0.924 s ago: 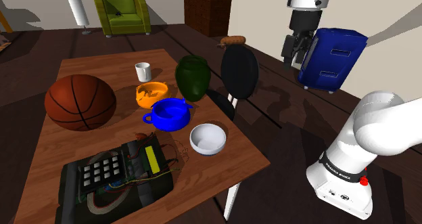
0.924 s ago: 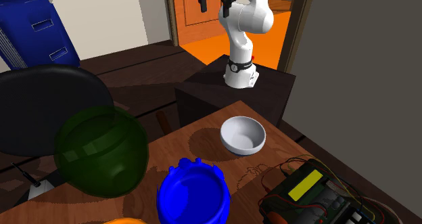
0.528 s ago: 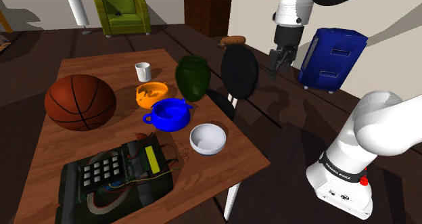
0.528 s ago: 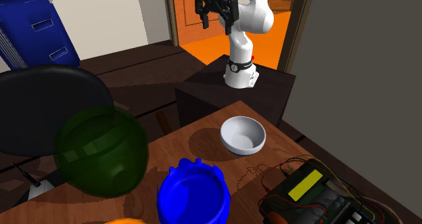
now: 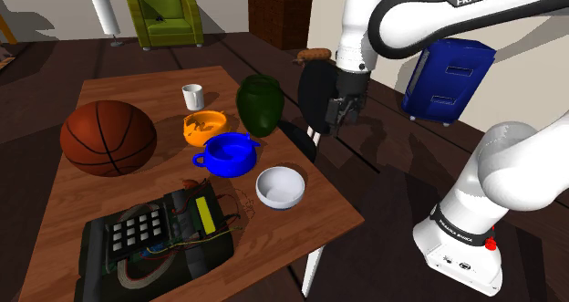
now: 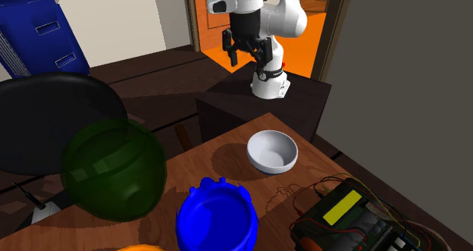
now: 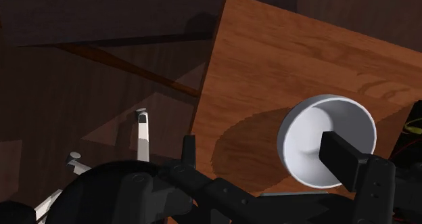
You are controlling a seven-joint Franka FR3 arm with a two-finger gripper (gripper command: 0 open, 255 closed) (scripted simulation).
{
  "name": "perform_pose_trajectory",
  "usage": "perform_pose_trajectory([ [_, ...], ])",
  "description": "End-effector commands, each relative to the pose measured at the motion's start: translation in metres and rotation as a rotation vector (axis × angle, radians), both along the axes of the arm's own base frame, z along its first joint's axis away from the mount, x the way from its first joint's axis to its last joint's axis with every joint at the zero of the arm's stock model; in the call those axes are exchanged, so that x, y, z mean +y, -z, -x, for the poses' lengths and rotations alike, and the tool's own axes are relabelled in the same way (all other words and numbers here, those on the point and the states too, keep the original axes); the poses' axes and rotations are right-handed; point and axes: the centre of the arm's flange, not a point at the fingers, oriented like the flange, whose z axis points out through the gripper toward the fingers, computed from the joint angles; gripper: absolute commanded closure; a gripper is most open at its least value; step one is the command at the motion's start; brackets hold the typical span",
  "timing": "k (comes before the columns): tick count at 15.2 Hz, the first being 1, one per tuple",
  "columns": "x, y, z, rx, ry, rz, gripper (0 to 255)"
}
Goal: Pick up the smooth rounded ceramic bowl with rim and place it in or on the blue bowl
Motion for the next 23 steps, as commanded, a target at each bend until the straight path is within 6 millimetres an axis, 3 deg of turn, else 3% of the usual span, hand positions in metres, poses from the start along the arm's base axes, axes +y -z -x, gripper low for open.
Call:
perform_pose_trajectory([
  [1, 0.012, 0.019, -0.014, -0.007, -0.005, -0.004, 0],
  [11, 0.074, 0.116, -0.073, -0.031, -0.03, -0.017, 0],
  [19, 0.078, 0.159, -0.072, -0.032, -0.031, -0.018, 0],
  [23, 0.078, 0.159, -0.072, -0.032, -0.031, -0.018, 0],
])
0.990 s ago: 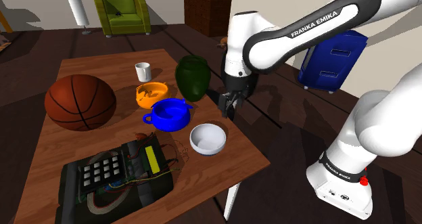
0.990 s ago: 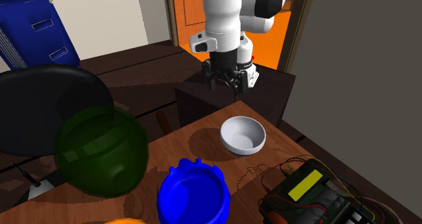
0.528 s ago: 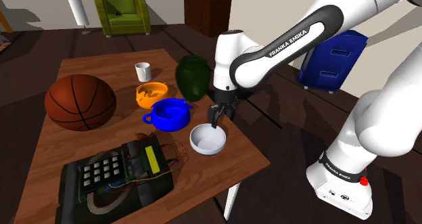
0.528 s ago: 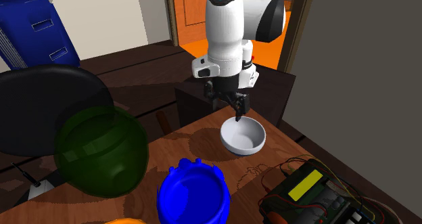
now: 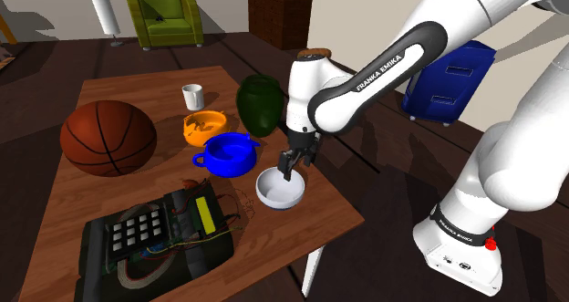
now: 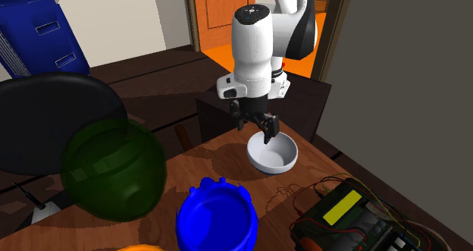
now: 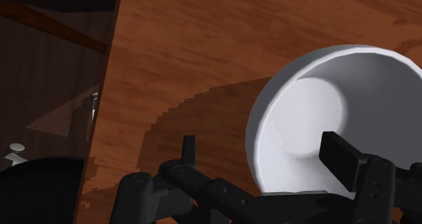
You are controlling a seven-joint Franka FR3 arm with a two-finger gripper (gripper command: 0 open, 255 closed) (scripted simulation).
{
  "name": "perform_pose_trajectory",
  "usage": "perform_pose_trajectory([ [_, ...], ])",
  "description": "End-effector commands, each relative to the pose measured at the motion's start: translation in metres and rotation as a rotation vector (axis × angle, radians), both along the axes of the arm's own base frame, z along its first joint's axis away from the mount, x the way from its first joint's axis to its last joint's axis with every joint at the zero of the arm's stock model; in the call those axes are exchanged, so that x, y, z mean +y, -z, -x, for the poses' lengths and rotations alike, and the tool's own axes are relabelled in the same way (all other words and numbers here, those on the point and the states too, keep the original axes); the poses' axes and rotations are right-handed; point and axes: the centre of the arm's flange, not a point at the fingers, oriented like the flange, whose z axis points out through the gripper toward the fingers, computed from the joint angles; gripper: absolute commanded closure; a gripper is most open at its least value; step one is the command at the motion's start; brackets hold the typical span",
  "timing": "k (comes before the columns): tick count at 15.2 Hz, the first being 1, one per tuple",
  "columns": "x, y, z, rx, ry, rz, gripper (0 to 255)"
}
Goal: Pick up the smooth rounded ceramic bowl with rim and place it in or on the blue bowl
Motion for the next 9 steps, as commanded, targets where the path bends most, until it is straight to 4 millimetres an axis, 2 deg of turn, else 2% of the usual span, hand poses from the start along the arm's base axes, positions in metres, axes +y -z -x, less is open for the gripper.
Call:
perform_pose_trajectory([
  [1, 0.0, 0.0003, -0.0001, 0.0, 0.0, 0.0, 0],
  [4, 0.0, 0.0003, -0.0001, 0.0, 0.0, 0.0, 0],
  [5, 0.0, 0.0003, -0.0001, 0.0, 0.0, 0.0, 255],
  [9, 0.0, 0.0003, -0.0001, 0.0, 0.0, 0.0, 255],
])
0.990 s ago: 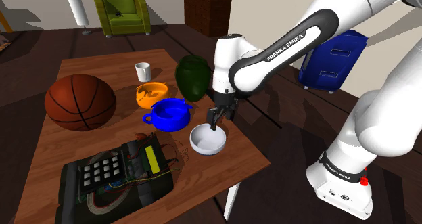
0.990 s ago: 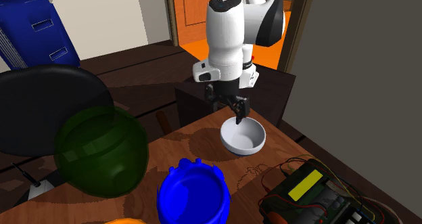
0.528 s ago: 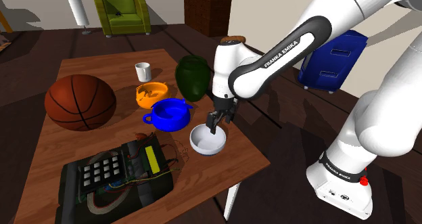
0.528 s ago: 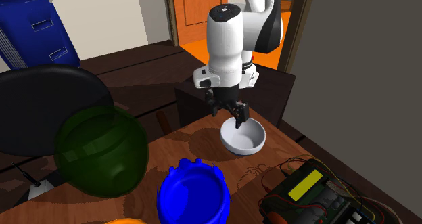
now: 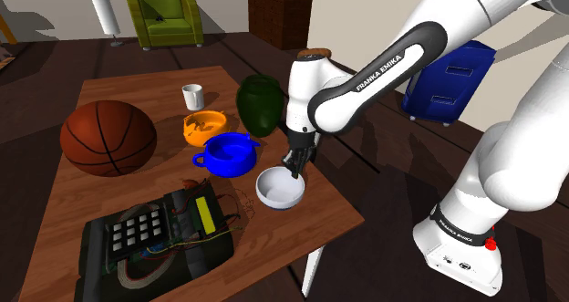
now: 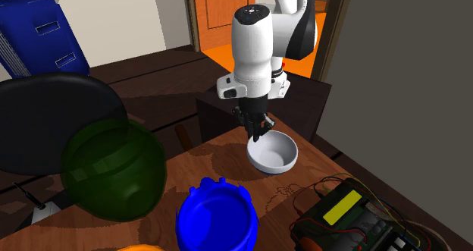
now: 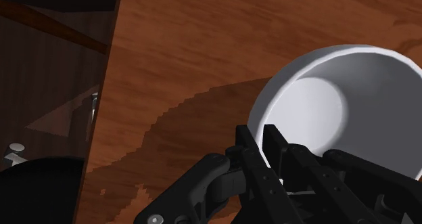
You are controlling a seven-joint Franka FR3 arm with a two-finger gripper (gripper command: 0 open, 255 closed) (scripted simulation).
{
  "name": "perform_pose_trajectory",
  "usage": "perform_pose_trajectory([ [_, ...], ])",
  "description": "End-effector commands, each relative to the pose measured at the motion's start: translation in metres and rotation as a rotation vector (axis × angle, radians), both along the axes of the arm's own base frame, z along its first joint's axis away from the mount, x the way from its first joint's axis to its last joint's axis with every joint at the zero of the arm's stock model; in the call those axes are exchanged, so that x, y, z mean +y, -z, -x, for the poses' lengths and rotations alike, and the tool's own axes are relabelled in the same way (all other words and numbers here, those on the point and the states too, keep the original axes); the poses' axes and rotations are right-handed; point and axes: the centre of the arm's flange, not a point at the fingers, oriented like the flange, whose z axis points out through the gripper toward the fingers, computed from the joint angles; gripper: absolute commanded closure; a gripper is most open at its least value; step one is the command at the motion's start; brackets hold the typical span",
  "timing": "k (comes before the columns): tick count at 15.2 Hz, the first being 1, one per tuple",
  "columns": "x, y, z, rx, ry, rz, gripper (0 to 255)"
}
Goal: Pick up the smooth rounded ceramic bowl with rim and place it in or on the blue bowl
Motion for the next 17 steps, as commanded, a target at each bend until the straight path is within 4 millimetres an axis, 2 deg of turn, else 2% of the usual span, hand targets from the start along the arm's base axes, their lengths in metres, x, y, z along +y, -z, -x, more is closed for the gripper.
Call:
perform_pose_trajectory([
  [1, 0.0, 0.0, 0.0, 0.0, 0.0, 0.0, 255],
  [5, 0.0, 0.0, 0.0, 0.0, 0.0, 0.0, 255],
  [17, 0.0, -0.063, 0.0, 0.0, 0.0, 0.0, 255],
])
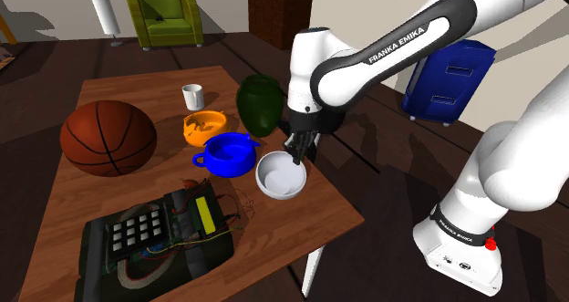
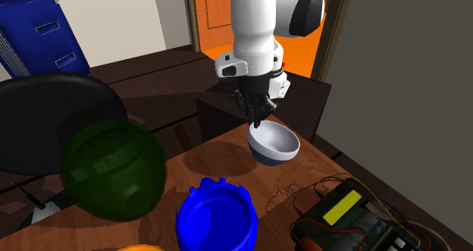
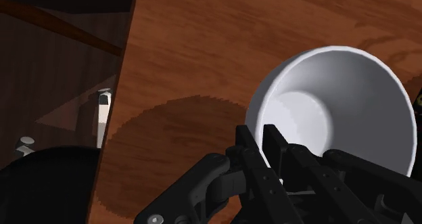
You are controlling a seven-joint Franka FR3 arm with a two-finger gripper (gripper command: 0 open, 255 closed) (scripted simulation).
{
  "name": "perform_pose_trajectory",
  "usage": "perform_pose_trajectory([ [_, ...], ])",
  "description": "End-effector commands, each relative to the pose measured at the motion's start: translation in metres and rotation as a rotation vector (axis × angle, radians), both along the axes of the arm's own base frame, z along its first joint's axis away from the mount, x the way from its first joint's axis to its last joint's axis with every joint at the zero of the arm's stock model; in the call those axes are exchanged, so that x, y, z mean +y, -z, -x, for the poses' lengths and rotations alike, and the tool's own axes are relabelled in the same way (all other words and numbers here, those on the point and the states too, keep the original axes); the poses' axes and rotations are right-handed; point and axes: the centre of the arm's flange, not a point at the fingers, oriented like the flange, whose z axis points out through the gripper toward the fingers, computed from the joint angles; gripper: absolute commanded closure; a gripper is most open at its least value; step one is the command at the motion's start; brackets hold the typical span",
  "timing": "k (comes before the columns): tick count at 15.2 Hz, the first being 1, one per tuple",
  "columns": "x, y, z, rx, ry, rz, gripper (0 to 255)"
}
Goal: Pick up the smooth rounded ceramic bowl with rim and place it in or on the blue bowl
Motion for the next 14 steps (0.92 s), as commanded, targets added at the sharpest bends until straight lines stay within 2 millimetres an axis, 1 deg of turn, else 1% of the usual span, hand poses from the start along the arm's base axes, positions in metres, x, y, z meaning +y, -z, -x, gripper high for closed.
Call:
perform_pose_trajectory([
  [1, 0.0, -0.012, 0.001, 0.0, 0.0, 0.0, 255],
  [14, 0.0, -0.08, 0.001, 0.0, 0.0, 0.0, 255],
])
